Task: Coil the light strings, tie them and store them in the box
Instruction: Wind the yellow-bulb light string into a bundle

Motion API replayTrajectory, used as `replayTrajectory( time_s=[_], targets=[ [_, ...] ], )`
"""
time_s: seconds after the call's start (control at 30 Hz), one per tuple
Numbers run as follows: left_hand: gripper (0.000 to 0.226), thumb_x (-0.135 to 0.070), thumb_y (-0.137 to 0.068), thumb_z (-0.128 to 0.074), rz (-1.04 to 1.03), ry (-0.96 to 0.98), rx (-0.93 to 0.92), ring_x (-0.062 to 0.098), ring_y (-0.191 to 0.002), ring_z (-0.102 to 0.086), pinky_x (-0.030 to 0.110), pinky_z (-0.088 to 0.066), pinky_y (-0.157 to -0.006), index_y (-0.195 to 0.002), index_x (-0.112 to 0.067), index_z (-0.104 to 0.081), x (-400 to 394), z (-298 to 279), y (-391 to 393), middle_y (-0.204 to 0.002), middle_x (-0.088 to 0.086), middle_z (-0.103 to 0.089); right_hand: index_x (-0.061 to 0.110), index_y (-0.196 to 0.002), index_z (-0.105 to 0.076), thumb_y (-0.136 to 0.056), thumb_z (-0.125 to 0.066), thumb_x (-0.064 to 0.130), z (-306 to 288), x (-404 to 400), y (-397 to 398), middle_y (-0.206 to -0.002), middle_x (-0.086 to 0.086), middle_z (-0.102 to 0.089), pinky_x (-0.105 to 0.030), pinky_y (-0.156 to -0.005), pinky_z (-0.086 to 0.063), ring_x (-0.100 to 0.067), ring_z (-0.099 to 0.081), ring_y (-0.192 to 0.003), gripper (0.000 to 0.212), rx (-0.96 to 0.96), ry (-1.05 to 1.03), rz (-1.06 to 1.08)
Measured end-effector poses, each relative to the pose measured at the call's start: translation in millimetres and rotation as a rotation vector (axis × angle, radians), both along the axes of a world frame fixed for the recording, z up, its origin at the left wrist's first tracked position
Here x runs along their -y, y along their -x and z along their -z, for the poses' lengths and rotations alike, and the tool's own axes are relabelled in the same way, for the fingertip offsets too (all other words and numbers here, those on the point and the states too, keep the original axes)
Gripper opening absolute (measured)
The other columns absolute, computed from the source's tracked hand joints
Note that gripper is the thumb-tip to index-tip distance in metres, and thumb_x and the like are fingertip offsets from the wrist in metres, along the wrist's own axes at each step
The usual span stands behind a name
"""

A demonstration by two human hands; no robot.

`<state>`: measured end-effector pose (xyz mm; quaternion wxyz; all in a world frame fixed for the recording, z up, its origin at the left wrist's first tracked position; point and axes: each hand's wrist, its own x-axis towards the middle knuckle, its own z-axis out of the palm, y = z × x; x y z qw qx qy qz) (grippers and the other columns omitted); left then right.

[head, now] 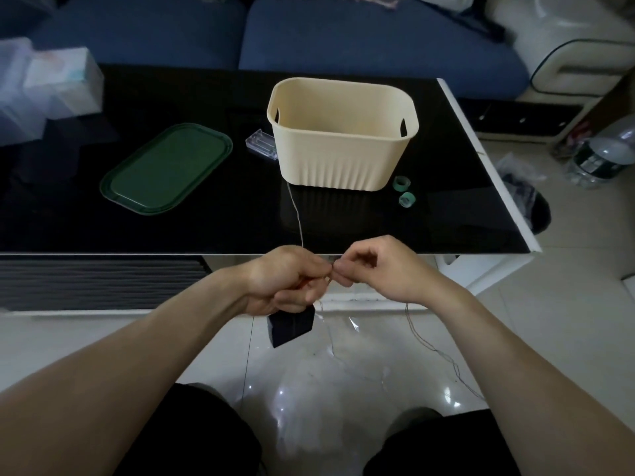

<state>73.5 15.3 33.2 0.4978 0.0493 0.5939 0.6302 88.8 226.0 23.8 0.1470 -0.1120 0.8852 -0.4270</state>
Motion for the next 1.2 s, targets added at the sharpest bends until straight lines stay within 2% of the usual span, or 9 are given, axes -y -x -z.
replayTrajectory(
  time_s=[0.1,0.23,0.4,0.57,0.73,0.9,0.97,1.1,1.2],
  targets=[
    [0.03,-0.011,-0.097,-0.039,-0.045,-0.028,0.045,0.005,-0.027,-0.021,0.018,-0.011,-0.034,-0.096,0.005,-0.064,1,-6,3,-0.04,-0.001,-0.032,0.031,-0.077,-0.068,-0.101,-0.056,0.04,-1,1,0,-0.062,0.015,-0.064,-0.015,-0.054,-0.039,0.001,-0.054,-0.053,0.029,0.021,-0.06,-0.007],
    [0.025,-0.012,-0.097,-0.034,-0.193,-0.134,0.131,0.006,-0.024,-0.019,0.016,-0.007,-0.034,-0.077,-0.008,-0.047,5,-10,6,-0.035,-0.003,-0.027,0.018,-0.085,-0.072,-0.103,-0.052,0.039,-1,-1,0,-0.064,0.005,-0.061,-0.013,-0.049,-0.038,0.001,-0.05,-0.046,0.035,0.039,-0.14,0.025],
    [0.027,-0.015,-0.103,-0.032,-0.592,-0.337,0.151,0.005,-0.028,-0.026,0.017,-0.017,-0.03,-0.096,-0.006,-0.057,5,-9,14,-0.049,-0.003,-0.045,0.022,-0.096,-0.07,-0.107,-0.044,0.036,4,5,-4,-0.074,0.002,-0.065,-0.032,-0.061,-0.048,-0.011,-0.058,-0.062,0.032,0.113,-0.305,-0.012],
    [0.035,-0.017,-0.107,-0.028,-0.726,-0.342,0.118,0.011,-0.043,-0.054,0.018,-0.045,-0.043,-0.123,0.003,-0.052,2,-10,15,-0.071,0.007,-0.071,0.016,-0.109,-0.067,-0.108,-0.04,0.031,8,26,-17,-0.086,-0.002,-0.067,-0.042,-0.078,-0.055,-0.02,-0.065,-0.08,0.031,0.11,-0.422,-0.145],
    [0.026,-0.007,-0.104,-0.036,-0.654,-0.359,0.126,0.031,-0.093,-0.073,0.032,-0.061,-0.077,-0.121,0.009,-0.047,-1,-12,8,-0.104,0.027,-0.071,0.025,-0.097,-0.062,-0.107,-0.041,0.032,3,48,-29,-0.08,0.008,-0.061,-0.038,-0.075,-0.052,-0.013,-0.061,-0.078,0.024,0.046,-0.358,-0.254],
    [0.041,-0.025,-0.102,-0.041,-0.382,-0.137,0.073,0.039,-0.114,-0.064,0.053,-0.042,-0.108,-0.09,0.002,-0.07,-1,-9,0,-0.116,0.026,-0.068,0.029,-0.076,-0.05,-0.106,-0.043,0.025,-3,53,-34,-0.076,0.012,-0.059,-0.033,-0.066,-0.048,-0.006,-0.056,-0.072,0.031,-0.058,-0.263,-0.276],
    [0.049,-0.03,-0.101,-0.042,-0.269,-0.086,0.043,0.041,-0.118,-0.061,0.055,-0.038,-0.11,-0.073,-0.011,-0.078,2,-6,-1,-0.122,0.027,-0.065,0.031,-0.073,-0.052,-0.105,-0.046,0.021,-8,52,-35,-0.074,0.026,-0.058,-0.017,-0.061,-0.038,0.006,-0.055,-0.073,0.034,-0.105,-0.214,-0.277],
    [0.055,-0.03,-0.103,-0.037,-0.143,-0.101,0.004,0.031,-0.093,-0.066,0.046,-0.049,-0.094,-0.066,-0.017,-0.077,0,-6,-4,-0.105,0.02,-0.068,0.016,-0.079,-0.069,-0.1,-0.058,0.027,-5,48,-34,-0.059,0.018,-0.048,-0.016,-0.053,-0.035,0.0,-0.056,-0.061,0.027,-0.193,-0.169,-0.205],
    [0.051,-0.037,-0.104,-0.033,0.006,-0.073,-0.006,0.029,-0.092,-0.065,0.043,-0.052,-0.086,-0.114,-0.005,-0.069,-3,-3,-9,-0.102,0.017,-0.066,0.021,-0.072,-0.071,-0.089,-0.073,0.039,-4,45,-29,-0.053,0.014,-0.054,-0.024,-0.055,-0.047,-0.007,-0.058,-0.053,0.025,-0.271,-0.178,-0.114]
  ],
)
